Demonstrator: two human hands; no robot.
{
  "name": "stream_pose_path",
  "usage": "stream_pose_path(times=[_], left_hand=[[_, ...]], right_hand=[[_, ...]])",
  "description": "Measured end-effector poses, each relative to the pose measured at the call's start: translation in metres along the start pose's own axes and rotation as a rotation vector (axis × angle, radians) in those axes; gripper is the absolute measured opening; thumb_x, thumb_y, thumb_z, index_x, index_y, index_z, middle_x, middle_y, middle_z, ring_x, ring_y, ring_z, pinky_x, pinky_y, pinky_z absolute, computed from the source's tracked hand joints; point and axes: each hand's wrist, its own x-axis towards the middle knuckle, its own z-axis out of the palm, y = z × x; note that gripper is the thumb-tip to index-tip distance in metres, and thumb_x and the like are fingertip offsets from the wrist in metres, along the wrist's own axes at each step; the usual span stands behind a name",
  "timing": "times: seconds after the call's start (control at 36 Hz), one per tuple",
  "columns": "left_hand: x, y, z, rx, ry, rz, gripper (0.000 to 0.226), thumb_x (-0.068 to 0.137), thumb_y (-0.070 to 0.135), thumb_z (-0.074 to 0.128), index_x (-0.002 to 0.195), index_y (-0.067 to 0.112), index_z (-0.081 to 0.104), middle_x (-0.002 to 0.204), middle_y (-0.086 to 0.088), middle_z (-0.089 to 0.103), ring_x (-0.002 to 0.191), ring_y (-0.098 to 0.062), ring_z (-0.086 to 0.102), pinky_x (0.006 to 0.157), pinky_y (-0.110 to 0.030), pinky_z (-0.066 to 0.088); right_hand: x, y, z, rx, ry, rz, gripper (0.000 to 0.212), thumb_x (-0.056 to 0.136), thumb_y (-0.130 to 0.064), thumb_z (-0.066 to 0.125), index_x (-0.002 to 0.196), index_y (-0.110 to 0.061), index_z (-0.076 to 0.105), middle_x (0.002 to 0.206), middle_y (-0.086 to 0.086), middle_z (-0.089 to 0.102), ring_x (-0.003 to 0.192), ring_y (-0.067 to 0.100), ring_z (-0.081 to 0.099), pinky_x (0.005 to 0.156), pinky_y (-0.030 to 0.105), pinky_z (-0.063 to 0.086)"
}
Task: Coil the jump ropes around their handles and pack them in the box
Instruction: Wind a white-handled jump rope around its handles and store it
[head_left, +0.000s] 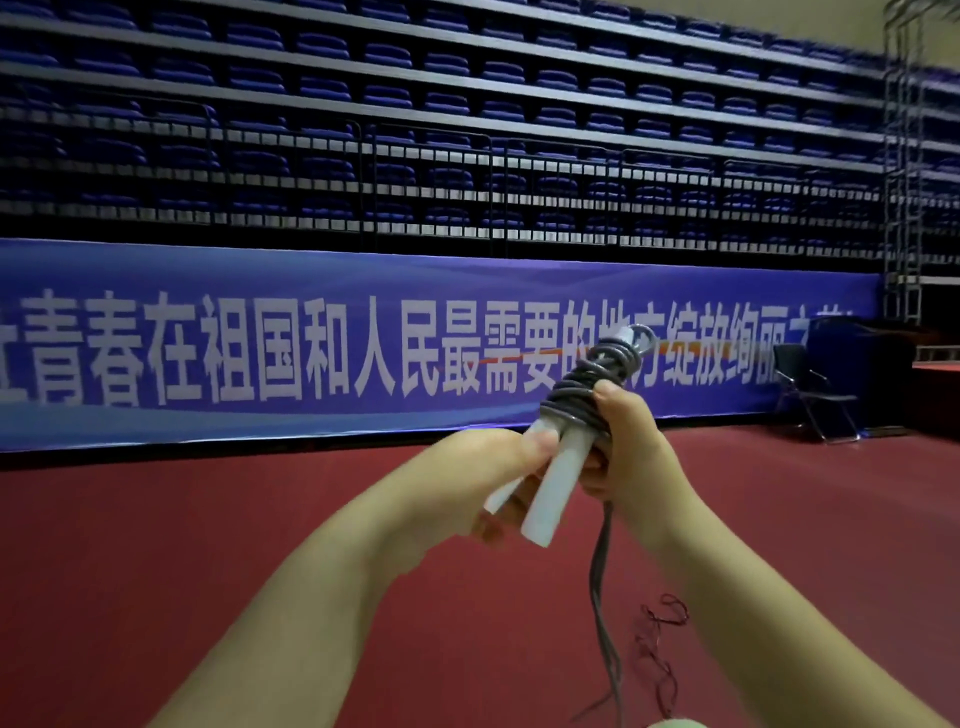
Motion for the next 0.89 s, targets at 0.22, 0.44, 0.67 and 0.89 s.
stream_pose_path(times=[0.22, 0.44, 0.67, 0.89], left_hand=[[0.004, -0.036, 0.007, -0.861, -0.611, -0.001, 0.066, 0.093, 0.063, 0.036, 0.112, 0.005, 0.062, 0.093, -0.003, 0.069, 0.079, -0.014, 0.067, 0.070, -0.025, 0.048], [0.002, -0.024, 0.015, -0.487, -0.055, -0.147, 0.061, 0.085, 0.066, 0.033, 0.085, 0.011, 0.061, 0.062, -0.002, 0.054, 0.048, -0.012, 0.047, 0.048, -0.022, 0.027], [0.006, -0.037, 0.022, 0.109, 0.326, -0.106, 0.057, 0.096, 0.056, 0.031, 0.073, 0.012, 0.059, 0.061, -0.002, 0.057, 0.048, -0.011, 0.052, 0.052, -0.020, 0.046], [0.001, -0.061, 0.020, 0.618, 0.388, -0.187, 0.057, 0.091, 0.062, 0.024, 0.066, 0.016, 0.047, 0.073, -0.002, 0.056, 0.084, -0.032, 0.058, 0.076, -0.040, 0.046]], right_hand=[[0.000, 0.000, 0.004, 0.093, -0.140, -0.036, 0.020, 0.081, -0.029, 0.049, 0.071, -0.016, 0.060, 0.053, -0.007, 0.061, 0.053, 0.005, 0.058, 0.052, 0.018, 0.048], [-0.010, 0.013, -0.034, -0.196, -0.278, 0.147, 0.066, 0.095, -0.063, 0.029, 0.065, -0.007, 0.049, 0.059, -0.001, 0.034, 0.049, 0.013, 0.027, 0.047, 0.023, 0.032], [-0.011, 0.031, -0.004, -0.308, -0.141, 0.114, 0.057, 0.079, -0.070, 0.021, 0.060, -0.020, 0.041, 0.052, -0.005, 0.030, 0.044, 0.010, 0.024, 0.046, 0.025, 0.021], [-0.012, 0.057, 0.009, -0.529, 0.034, 0.295, 0.034, 0.104, -0.037, 0.028, 0.114, -0.017, 0.052, 0.086, 0.007, 0.059, 0.076, 0.028, 0.058, 0.075, 0.041, 0.050]])
